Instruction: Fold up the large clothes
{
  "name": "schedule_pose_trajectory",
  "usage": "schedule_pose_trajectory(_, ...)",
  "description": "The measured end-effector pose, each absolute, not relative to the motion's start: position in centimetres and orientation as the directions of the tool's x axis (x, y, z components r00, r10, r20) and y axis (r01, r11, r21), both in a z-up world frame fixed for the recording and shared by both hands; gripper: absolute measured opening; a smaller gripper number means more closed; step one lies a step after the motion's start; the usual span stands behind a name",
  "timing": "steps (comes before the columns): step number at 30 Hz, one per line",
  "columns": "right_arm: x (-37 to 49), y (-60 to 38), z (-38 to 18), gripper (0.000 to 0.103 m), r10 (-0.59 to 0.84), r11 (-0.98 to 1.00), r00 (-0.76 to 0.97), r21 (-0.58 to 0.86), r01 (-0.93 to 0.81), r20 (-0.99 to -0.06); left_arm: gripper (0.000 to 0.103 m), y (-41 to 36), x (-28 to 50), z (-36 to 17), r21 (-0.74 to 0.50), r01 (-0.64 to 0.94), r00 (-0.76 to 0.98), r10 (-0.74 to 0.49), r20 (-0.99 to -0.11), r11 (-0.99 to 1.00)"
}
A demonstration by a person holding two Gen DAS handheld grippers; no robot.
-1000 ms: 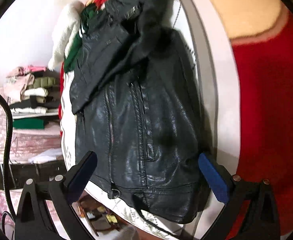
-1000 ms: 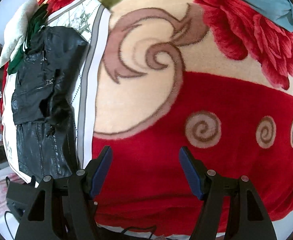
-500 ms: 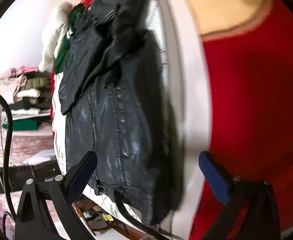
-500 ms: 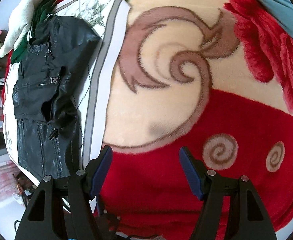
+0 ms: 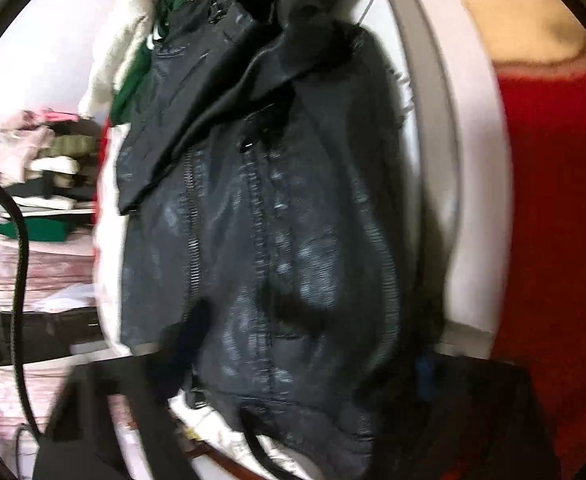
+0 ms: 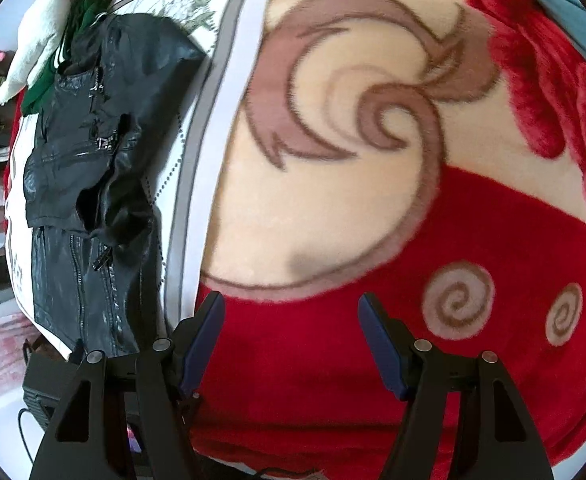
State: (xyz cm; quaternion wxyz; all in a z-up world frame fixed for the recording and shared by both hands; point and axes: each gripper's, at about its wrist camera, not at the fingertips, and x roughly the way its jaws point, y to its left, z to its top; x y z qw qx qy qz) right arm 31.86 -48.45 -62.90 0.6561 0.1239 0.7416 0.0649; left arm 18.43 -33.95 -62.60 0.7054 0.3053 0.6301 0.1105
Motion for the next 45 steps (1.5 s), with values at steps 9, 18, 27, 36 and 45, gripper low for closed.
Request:
schedule_pose_trajectory(9,37.4,-43.6,-65.3,0.082,0.645,0.764,-0.059,0.638,0.1,-0.762,0.004,-31.0,19.1,-55.6,0.441,0.042,0.176,0.427,-0.887,0.897)
schedule_pose_trajectory(18,42.4,-40.1,-69.3,0.045,0.816,0.542,0.027,0.782,0.307,-0.577,0.003,-28.0,19.7,-52.5,0.358,-0.019,0.191,0.355,-0.915,0.933)
schedule_pose_trajectory(27,44.0,-33.8,-58.9,0.028,0.689,0.694,0.086,0.689,0.207,-0.72,0.004,-20.5,19.9,-48.0,0.152,-0.093,0.209,0.169,-0.963,0.984)
schedule_pose_trajectory(36,47.1,-17.3,-52.2,0.028,0.522,0.85,0.063,0.525,0.043,-0.85,0.011,-6.4,21.6,-46.3,-0.064,-0.23,0.216,-0.014,-0.976,0.971)
schedule_pose_trajectory(45,50.8,-1.5,-58.7,0.037,0.393,0.919,-0.064,0.393,0.005,-0.917,0.025,8.5,23.0,-53.1,-0.165,-0.455,0.192,-0.085,-0.978,0.875)
